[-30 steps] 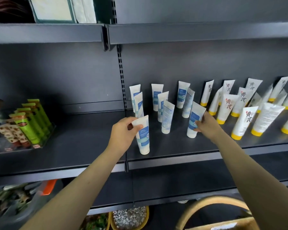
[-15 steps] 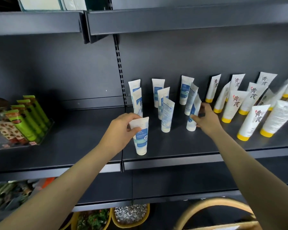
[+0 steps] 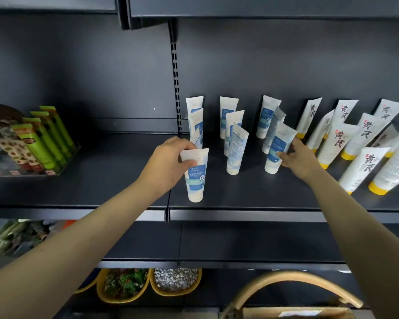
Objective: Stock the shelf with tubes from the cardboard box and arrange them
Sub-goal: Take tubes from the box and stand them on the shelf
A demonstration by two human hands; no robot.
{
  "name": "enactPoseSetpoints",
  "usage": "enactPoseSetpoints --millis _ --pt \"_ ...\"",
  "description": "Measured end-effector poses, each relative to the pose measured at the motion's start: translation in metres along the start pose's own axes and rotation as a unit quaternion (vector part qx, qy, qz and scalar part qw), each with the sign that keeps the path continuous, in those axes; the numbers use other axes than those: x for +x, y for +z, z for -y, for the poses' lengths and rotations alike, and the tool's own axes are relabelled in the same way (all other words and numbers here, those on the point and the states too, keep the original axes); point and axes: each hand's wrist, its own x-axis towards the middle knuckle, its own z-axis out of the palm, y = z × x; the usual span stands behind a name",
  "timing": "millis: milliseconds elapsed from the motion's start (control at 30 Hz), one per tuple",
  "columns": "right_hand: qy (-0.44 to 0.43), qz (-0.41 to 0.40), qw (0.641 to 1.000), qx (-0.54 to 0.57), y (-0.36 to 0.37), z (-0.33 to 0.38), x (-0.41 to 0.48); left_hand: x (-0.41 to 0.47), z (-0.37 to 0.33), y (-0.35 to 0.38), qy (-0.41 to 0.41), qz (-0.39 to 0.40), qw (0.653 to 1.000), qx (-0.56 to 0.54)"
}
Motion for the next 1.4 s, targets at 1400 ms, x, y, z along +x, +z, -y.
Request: enactPoseSetpoints --millis 1400 --pt "0.103 0.111 0.932 -0.329 -0.045 0.195 -0.314 -0.131 -0.073 -0.076 0.204 0.181 0.959 0.081"
